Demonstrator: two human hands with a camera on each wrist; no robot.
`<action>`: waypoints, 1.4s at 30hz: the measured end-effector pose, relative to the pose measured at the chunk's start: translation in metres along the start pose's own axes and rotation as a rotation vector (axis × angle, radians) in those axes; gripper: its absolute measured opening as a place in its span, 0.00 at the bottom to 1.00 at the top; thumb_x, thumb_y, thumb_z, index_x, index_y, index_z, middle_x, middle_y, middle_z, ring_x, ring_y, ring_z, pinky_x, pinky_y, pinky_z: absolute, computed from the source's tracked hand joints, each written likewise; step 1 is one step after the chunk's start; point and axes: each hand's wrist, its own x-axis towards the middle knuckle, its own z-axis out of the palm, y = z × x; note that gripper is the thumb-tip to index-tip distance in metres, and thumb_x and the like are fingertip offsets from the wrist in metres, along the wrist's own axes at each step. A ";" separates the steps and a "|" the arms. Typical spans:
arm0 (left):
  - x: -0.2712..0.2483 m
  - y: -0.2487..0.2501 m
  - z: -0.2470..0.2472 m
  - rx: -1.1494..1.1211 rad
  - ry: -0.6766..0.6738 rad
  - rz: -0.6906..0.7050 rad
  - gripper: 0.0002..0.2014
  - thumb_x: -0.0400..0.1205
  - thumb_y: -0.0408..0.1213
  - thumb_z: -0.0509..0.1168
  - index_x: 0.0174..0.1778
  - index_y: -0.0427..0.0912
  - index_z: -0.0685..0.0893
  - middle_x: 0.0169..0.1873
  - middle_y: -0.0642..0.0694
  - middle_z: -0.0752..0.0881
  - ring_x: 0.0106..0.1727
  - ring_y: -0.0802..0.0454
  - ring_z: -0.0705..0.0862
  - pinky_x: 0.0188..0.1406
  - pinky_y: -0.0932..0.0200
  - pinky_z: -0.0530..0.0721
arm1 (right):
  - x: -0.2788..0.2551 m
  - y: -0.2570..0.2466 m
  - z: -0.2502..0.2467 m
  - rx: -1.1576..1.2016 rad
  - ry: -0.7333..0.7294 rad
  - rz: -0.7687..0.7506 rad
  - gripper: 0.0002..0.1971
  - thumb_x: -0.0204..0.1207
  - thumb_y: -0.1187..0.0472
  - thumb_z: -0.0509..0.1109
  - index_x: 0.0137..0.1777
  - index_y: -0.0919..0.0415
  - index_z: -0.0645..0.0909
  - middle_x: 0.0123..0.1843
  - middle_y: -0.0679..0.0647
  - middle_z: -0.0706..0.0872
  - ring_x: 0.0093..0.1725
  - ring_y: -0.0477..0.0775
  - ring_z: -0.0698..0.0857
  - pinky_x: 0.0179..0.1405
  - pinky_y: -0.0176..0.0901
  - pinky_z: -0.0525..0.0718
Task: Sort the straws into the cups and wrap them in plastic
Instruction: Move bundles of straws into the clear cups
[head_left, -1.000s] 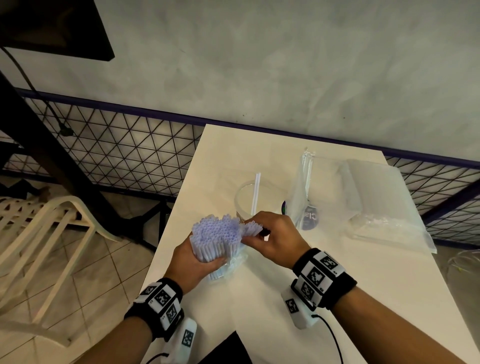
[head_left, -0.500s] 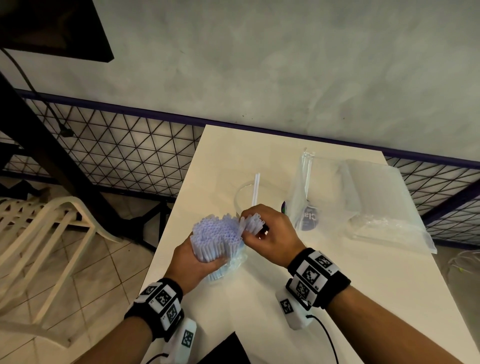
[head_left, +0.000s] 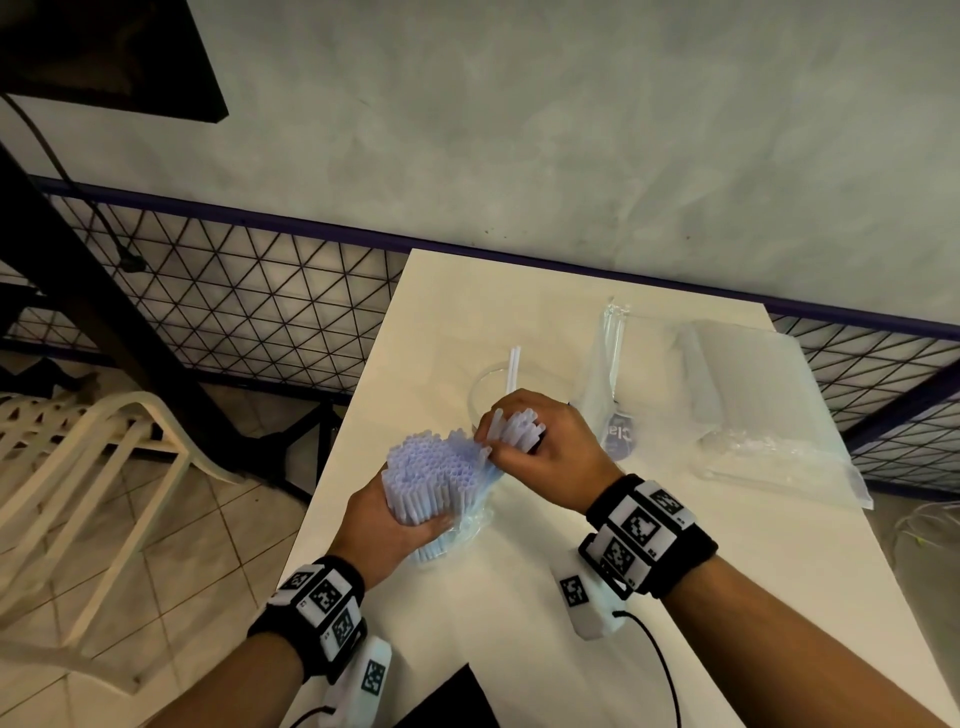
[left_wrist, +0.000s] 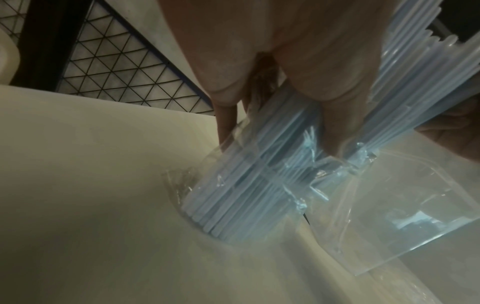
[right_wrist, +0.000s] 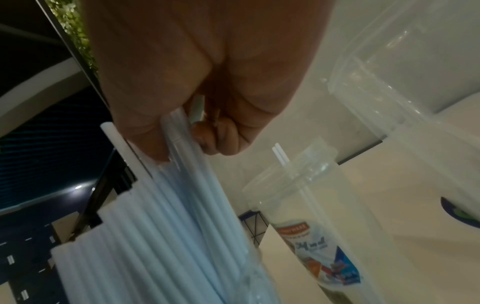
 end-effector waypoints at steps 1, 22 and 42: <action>0.000 0.000 0.000 0.005 0.002 0.003 0.31 0.63 0.36 0.86 0.61 0.49 0.82 0.46 0.63 0.87 0.46 0.81 0.84 0.43 0.85 0.78 | 0.001 -0.003 -0.002 0.004 -0.002 -0.003 0.12 0.68 0.54 0.72 0.47 0.60 0.87 0.45 0.51 0.89 0.46 0.53 0.89 0.48 0.57 0.87; 0.003 -0.005 -0.001 0.046 0.012 -0.024 0.31 0.61 0.42 0.87 0.60 0.45 0.85 0.45 0.59 0.89 0.46 0.68 0.87 0.39 0.81 0.80 | 0.030 -0.052 -0.045 -0.227 0.185 -0.130 0.15 0.73 0.64 0.77 0.32 0.46 0.78 0.25 0.37 0.80 0.27 0.35 0.82 0.28 0.21 0.71; 0.001 -0.006 -0.001 -0.001 0.008 -0.029 0.30 0.62 0.39 0.87 0.58 0.51 0.84 0.46 0.59 0.89 0.46 0.74 0.87 0.41 0.78 0.81 | 0.090 -0.061 -0.096 -0.390 0.318 -0.087 0.09 0.73 0.57 0.74 0.41 0.65 0.86 0.35 0.57 0.90 0.35 0.52 0.88 0.35 0.45 0.84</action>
